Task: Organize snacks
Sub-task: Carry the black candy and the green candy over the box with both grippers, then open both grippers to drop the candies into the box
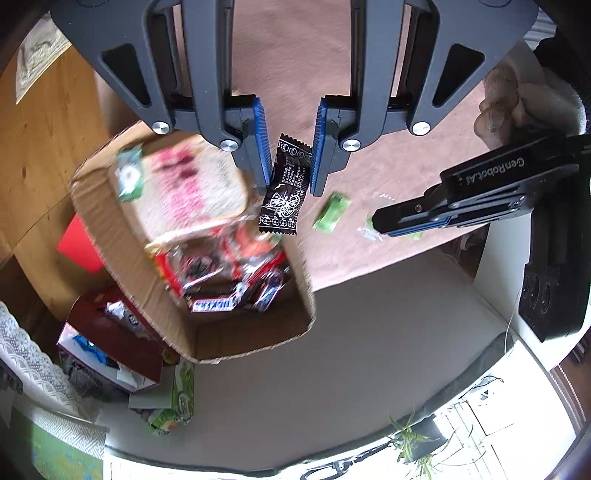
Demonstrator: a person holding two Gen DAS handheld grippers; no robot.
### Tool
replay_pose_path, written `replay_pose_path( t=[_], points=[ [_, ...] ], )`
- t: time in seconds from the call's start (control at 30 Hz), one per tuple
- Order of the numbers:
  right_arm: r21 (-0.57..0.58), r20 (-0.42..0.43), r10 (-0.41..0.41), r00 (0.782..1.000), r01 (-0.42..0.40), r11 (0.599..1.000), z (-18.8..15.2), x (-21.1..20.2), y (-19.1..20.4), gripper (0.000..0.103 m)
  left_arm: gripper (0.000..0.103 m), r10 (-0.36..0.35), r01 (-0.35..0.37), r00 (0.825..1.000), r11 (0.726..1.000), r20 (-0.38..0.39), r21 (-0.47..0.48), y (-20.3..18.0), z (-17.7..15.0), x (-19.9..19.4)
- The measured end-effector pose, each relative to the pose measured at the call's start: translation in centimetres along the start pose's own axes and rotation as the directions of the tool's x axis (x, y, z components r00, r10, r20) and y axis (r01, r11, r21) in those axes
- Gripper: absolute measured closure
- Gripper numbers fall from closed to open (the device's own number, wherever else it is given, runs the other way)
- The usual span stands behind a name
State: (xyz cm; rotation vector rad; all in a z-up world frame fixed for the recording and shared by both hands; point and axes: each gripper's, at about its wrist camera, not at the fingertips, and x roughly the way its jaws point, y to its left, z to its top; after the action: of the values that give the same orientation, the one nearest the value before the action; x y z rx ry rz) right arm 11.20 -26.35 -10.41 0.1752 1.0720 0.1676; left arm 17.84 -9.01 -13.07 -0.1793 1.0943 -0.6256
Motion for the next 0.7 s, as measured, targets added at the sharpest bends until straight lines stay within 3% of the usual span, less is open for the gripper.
replay_pose_path(
  t=[0.4,0.7],
  points=[
    [-0.028,0.043,-0.023,0.999,0.024,0.999,6.4,1.0,-5.6,0.082,0.092,0.019,-0.02,0.999,0.999,0.04,0.027,-3.7,4.8,3.3],
    [-0.064,0.007,-0.02,1.0,0.02,0.998,8.7,4.0,-7.4,0.082,0.092,0.065,-0.067,0.997,0.997,0.053,0.04,-5.0,7.4,5.5]
  ],
)
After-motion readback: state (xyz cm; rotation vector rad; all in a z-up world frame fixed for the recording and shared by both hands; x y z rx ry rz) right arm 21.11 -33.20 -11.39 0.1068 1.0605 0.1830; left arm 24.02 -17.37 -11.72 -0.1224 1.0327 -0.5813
